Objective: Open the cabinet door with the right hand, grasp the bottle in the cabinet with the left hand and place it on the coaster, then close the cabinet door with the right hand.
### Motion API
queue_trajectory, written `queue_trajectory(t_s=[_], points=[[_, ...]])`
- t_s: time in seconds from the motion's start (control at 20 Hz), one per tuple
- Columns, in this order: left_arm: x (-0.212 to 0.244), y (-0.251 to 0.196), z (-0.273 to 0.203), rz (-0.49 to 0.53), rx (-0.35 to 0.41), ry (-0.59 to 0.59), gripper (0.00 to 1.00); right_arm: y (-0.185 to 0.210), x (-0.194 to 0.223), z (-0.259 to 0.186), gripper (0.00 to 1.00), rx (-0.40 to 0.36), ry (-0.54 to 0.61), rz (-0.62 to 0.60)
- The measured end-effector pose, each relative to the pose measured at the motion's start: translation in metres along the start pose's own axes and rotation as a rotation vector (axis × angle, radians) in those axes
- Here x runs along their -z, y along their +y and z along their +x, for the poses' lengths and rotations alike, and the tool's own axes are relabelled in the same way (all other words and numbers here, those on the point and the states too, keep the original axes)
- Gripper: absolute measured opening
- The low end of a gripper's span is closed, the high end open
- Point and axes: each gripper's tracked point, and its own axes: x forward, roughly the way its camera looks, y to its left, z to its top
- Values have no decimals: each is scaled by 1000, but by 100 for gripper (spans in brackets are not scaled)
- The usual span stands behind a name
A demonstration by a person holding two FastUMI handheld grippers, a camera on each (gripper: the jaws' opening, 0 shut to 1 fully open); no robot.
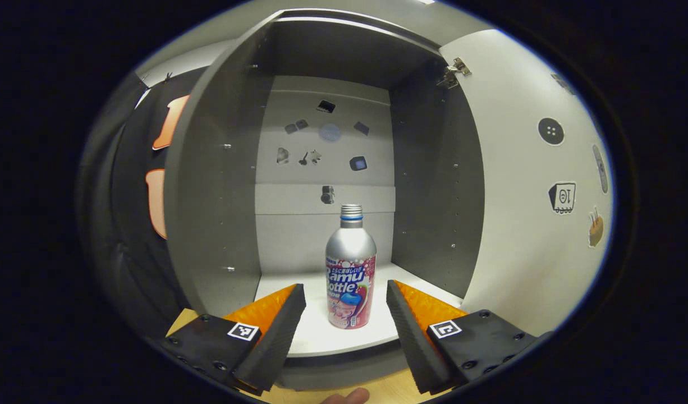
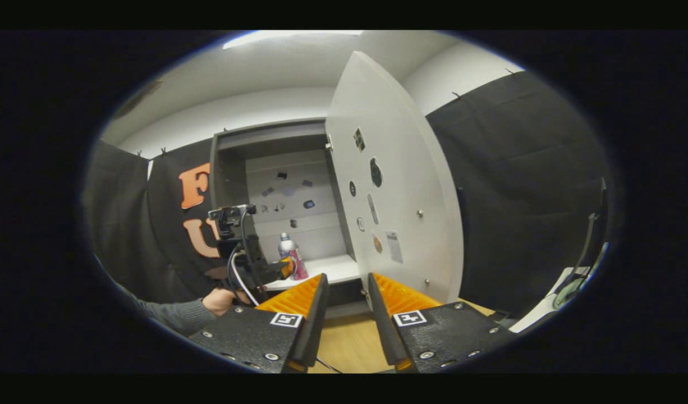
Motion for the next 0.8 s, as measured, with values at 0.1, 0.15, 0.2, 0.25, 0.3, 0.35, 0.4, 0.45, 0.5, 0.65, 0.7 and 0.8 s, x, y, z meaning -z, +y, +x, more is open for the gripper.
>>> queue_trajectory(t_s=[0.1,0.15,0.2,0.25,0.3,0.35,0.4,0.45,0.5,0.65,0.7,0.8], points=[[2,0,22,-1,1,-4,95,-2,6,-1,46,22,36,7],[3,0,33,2,2,-4,94,-2,10,0,46,34,53,13],[5,-1,43,4,4,-3,94,-2,12,-1,47,39,65,17],[7,-3,52,5,8,-1,94,-2,14,-1,48,48,75,16],[8,-4,59,4,12,2,94,-5,16,-2,48,58,87,12],[11,-4,64,5,11,8,94,-6,18,-3,47,66,96,9],[12,-6,72,3,15,11,94,-7,19,-4,48,74,104,9],[14,-9,76,2,18,10,95,-9,20,-4,48,83,111,8],[12,-8,77,-1,22,3,95,-9,22,-5,47,84,119,5],[9,-9,65,-24,27,-7,86,-9,23,-4,47,74,130,2],[6,-6,57,-20,16,-9,85,-8,24,-5,48,68,136,8],[-1,-3,41,-3,0,-20,87,-3,26,-6,48,46,142,19]])
